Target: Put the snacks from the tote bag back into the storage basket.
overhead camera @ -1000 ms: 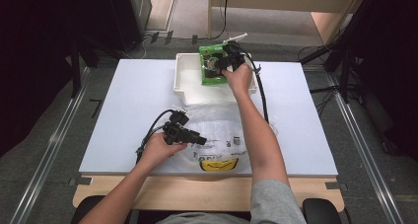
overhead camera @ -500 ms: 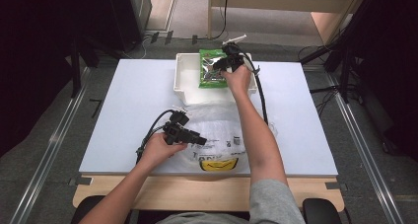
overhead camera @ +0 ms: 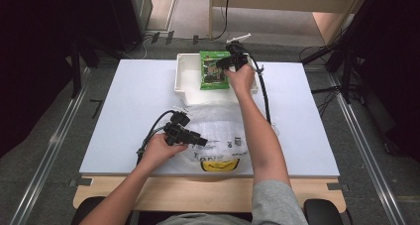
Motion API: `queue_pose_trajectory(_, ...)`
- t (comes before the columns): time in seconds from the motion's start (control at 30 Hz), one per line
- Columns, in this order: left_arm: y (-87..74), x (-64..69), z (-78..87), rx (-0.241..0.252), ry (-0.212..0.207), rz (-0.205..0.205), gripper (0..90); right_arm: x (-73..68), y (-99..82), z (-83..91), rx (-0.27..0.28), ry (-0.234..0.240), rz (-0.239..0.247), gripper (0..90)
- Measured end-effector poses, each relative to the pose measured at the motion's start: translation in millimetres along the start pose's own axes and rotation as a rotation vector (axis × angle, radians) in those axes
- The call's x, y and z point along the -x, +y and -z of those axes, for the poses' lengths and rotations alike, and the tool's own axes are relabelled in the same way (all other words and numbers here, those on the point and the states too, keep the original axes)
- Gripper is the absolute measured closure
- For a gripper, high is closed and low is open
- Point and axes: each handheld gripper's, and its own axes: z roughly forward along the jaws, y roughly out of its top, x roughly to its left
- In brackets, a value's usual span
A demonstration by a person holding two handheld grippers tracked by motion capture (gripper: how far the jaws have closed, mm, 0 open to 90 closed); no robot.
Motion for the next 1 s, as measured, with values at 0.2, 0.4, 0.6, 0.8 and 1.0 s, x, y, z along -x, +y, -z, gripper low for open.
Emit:
queue_pose_trajectory(0.2, -0.2, 0.2, -0.1, -0.003, 0.003, -0.003, 47.8, -1.1, 0.8, 3.6, 0.006, 0.008, 0.009, 41.5)
queue_pose_trajectory(0.4, -0.1, 0.4, 0.4, -0.002, 0.003, -0.002, 47.8, -3.2, 1.4, 6.7, 0.011, 0.02, 0.011, 41.7)
queue_pose_trajectory(0.6, -0.1, 0.7, 0.1, -0.003, 0.006, -0.004, 47.4, -7.0, -1.0, 6.9, -0.007, 0.04, 0.005, 41.4)
queue_pose_trajectory(0.8, 0.0, 1.1, 0.2, -0.003, 0.007, -0.005, 47.4, -5.5, -5.7, 11.3, 0.009, 0.042, 0.006, 42.7)
queue_pose_trajectory(1.0, 0.1, 0.7, 0.5, -0.002, 0.008, -0.004, 47.3, -4.5, -10.1, 18.3, -0.007, 0.046, 0.014, 43.3)
